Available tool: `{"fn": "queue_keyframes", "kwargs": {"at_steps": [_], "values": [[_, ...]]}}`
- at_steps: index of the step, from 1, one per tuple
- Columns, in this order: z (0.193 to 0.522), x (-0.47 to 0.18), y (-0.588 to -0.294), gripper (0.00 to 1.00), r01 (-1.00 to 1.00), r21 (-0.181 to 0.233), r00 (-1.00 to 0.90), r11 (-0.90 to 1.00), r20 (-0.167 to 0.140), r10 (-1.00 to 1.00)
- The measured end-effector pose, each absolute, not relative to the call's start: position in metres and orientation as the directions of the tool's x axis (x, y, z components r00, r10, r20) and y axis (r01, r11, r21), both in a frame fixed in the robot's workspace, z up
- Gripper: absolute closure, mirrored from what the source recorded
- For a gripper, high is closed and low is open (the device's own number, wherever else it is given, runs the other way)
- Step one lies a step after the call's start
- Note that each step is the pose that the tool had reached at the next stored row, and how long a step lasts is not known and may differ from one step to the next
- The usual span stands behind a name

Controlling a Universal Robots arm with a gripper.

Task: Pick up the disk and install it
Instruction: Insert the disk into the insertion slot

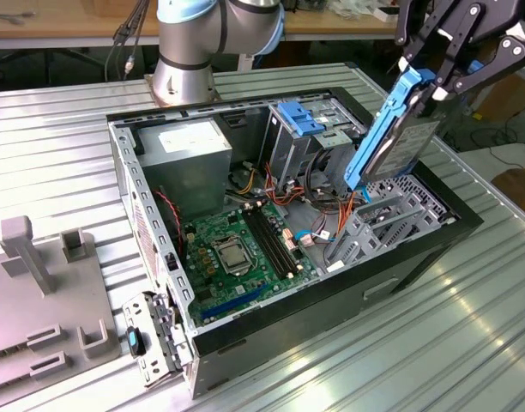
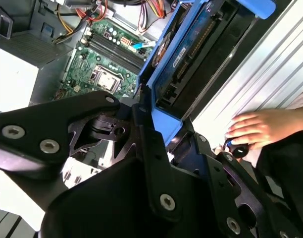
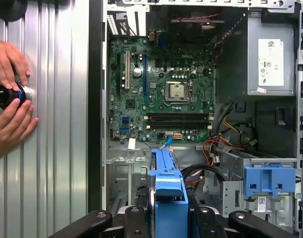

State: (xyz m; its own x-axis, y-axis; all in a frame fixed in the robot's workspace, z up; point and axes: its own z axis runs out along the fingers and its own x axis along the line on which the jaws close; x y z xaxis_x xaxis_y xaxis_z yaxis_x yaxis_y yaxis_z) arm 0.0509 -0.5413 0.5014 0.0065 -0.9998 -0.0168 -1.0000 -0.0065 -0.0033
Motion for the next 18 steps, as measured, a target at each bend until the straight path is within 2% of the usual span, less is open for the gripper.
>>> {"fn": "queue_keyframes", "kwargs": {"at_steps": [18], "values": [[0.479, 0.075, -0.551, 0.63, -1.000, -0.004, -0.023, 0.023, -0.017, -1.000]]}}
